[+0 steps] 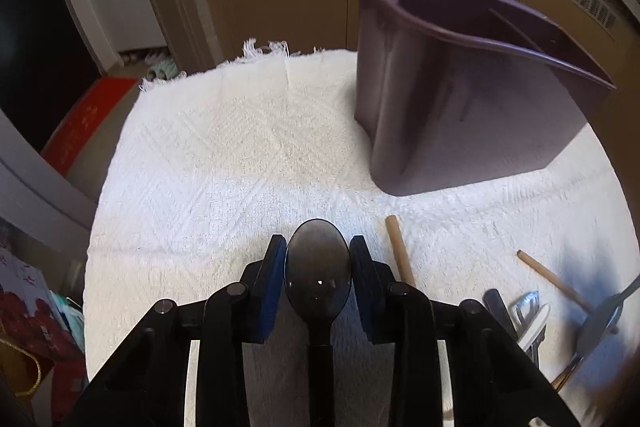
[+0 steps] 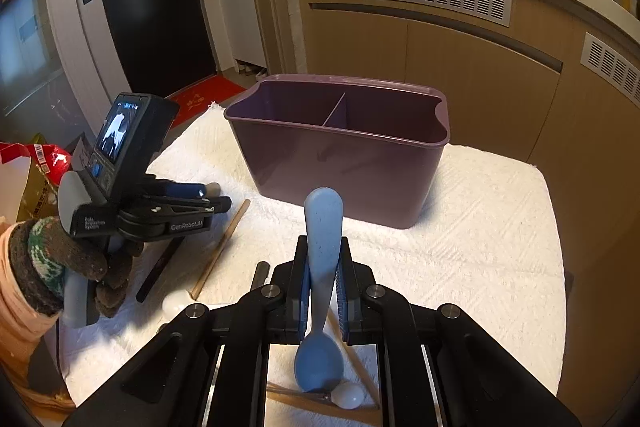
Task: Organize utensils
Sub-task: 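Carry both spoons over the purple caddy and open both tools to drop them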
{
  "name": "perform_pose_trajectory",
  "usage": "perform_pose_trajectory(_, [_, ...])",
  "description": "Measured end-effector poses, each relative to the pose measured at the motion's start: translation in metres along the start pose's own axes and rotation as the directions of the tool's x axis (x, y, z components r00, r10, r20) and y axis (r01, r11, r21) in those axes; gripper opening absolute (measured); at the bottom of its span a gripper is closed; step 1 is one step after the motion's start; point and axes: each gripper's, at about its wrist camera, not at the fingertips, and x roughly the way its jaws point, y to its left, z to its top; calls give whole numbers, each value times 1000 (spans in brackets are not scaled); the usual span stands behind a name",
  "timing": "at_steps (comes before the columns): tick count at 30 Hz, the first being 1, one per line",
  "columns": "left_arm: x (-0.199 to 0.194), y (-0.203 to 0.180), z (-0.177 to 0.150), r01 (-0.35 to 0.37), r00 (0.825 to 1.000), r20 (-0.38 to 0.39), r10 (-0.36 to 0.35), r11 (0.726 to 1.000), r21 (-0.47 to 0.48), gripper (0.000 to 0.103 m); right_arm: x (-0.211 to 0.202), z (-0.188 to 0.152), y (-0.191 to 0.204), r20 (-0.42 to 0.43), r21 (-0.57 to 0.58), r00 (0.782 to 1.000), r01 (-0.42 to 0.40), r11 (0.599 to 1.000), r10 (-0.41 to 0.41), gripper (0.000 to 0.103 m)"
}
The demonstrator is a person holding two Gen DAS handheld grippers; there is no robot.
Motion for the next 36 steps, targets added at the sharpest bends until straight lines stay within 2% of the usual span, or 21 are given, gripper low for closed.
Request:
perform_pose_trajectory(3, [-28,-4,-13,29,996,83,-29,1000,4,29,-10,-2,0,13,-4,1000,0,1000,0,11])
perform_pose_trajectory(5, [-52,-10,-22,36,987,155,-40,999,30,29,-17,-2,1,24,-12,1000,5,1000,-5,11])
perform_pose_trajectory(7, [-79,-17,-28,21,971,236,-32,999,47,29,-24,-3,1,31,-15,1000,6,1000,-6,11])
perform_pose_trajectory(9, [-108,-22,-31,25,948,315,-42,998,59,29,-30,-2,1,38,-16,999,7,1000,-7,11])
perform_pose_trajectory(11, [-132,-24,-30,37,928,368,-57,997,61,29,-38,0,2,53,-20,999,12,1000,-11,11])
perform_pose_trajectory(16, [-187,-25,-2,87,858,503,-106,994,60,29,-69,17,6,120,-47,992,32,998,-26,11])
perform_pose_trajectory(17, [-197,-28,4,78,840,533,-99,995,62,29,-76,26,7,138,-55,990,35,998,-27,11])
perform_pose_trajectory(20, [-225,-34,34,42,774,629,-74,997,66,29,-97,58,8,201,-82,978,76,994,-58,11])
perform_pose_trajectory(22, [-238,-37,56,39,741,668,-70,997,62,29,-110,83,6,238,-88,969,96,992,-72,11])
perform_pose_trajectory(27, [-253,-40,103,69,695,715,-81,997,46,29,-127,142,0,341,-80,932,159,984,-123,11])
perform_pose_trajectory(29, [-246,-40,120,87,694,714,-91,995,42,29,-122,161,-7,354,-62,927,159,985,-127,11])
perform_pose_trajectory(31, [-236,-39,131,112,705,701,-107,993,39,29,-115,174,-14,361,-52,924,160,986,-130,11])
perform_pose_trajectory(36, [-183,-39,146,169,769,619,-160,985,45,29,-65,182,-25,307,-48,943,151,987,-130,11])
